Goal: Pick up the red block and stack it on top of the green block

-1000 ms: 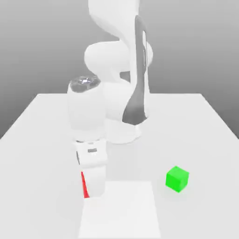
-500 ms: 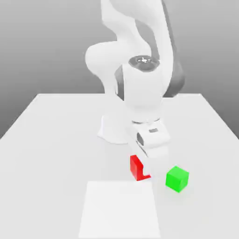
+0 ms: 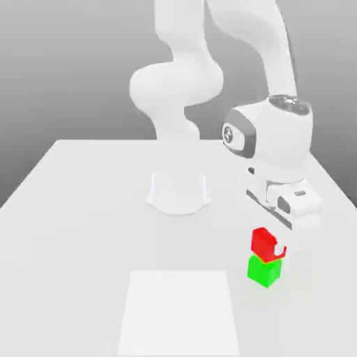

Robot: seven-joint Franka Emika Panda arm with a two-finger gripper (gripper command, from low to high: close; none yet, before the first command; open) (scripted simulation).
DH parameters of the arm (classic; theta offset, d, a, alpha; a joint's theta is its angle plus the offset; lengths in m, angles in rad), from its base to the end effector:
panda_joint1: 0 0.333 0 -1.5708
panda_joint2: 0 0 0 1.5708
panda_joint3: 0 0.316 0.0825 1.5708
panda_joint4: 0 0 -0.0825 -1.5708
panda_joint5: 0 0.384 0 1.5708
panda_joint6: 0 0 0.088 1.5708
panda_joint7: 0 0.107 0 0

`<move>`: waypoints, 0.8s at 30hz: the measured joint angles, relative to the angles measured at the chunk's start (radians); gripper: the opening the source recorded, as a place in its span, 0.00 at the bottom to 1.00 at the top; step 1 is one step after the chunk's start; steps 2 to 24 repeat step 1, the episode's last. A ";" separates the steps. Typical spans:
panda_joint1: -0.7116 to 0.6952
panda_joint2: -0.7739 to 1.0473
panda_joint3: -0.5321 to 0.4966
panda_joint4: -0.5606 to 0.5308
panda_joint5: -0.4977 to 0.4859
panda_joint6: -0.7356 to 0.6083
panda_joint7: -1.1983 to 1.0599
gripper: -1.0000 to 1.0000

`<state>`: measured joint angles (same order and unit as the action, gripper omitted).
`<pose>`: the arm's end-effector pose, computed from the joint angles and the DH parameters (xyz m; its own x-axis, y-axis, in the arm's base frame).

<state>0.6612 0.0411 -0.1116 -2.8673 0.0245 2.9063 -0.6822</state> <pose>0.3015 0.1822 0.1837 0.3548 0.9349 -0.0007 0.9349 -0.3548 -0.0020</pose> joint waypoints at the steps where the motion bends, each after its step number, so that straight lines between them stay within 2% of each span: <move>1: 0.000 0.000 0.000 0.000 0.000 0.000 0.000 1.00; 24: 0.000 0.000 0.000 0.000 0.000 0.000 0.000 1.00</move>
